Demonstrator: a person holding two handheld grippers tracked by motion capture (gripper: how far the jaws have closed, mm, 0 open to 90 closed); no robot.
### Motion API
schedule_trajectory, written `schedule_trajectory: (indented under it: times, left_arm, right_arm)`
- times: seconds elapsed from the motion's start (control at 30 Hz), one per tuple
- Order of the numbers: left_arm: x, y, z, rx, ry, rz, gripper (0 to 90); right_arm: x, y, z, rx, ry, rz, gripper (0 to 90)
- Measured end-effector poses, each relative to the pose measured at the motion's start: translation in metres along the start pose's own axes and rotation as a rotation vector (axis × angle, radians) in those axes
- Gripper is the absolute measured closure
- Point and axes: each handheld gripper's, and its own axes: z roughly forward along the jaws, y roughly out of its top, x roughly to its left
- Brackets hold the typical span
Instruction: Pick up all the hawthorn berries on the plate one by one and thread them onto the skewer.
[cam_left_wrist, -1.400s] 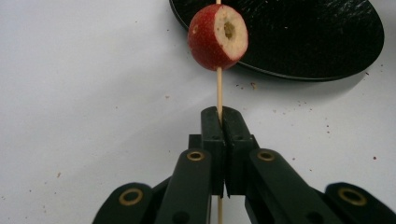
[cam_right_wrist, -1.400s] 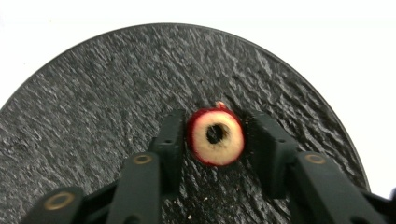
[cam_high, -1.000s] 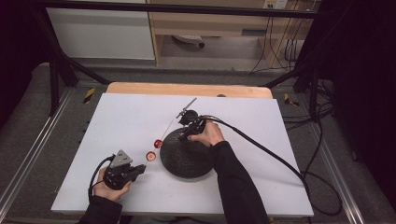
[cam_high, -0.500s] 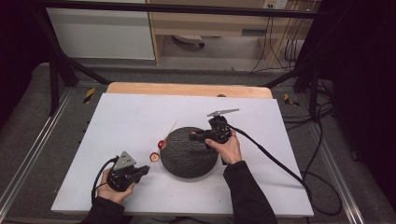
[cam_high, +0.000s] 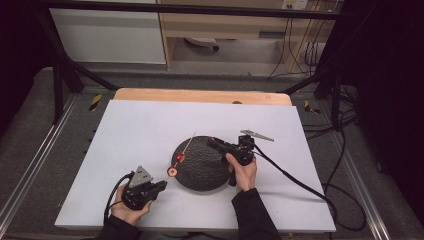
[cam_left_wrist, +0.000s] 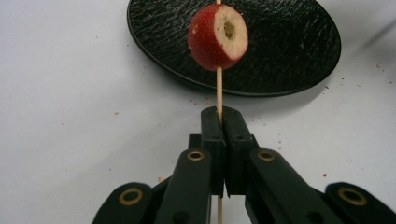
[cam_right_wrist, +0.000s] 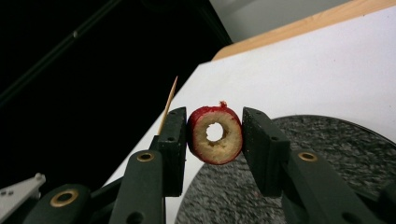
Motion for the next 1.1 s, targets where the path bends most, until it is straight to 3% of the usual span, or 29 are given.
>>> schedule_trajectory:
  times: [0.33, 0.8, 1.1]
  left_arm:
    - [-0.007, -0.001, 0.002, -0.013, -0.007, -0.017, 88.4]
    - [-0.012, -0.004, 0.005, -0.015, -0.009, -0.002, 88.4]
    - [-0.014, -0.003, 0.005, -0.016, -0.014, 0.016, 88.4]
  right_arm:
    - [0.001, -0.008, 0.007, -0.163, 0.031, 0.070, 62.1]
    - [-0.004, -0.002, 0.010, -0.258, 0.061, 0.114, 62.2]
    - [0.000, 0.003, 0.018, -0.281, 0.080, 0.122, 62.2]
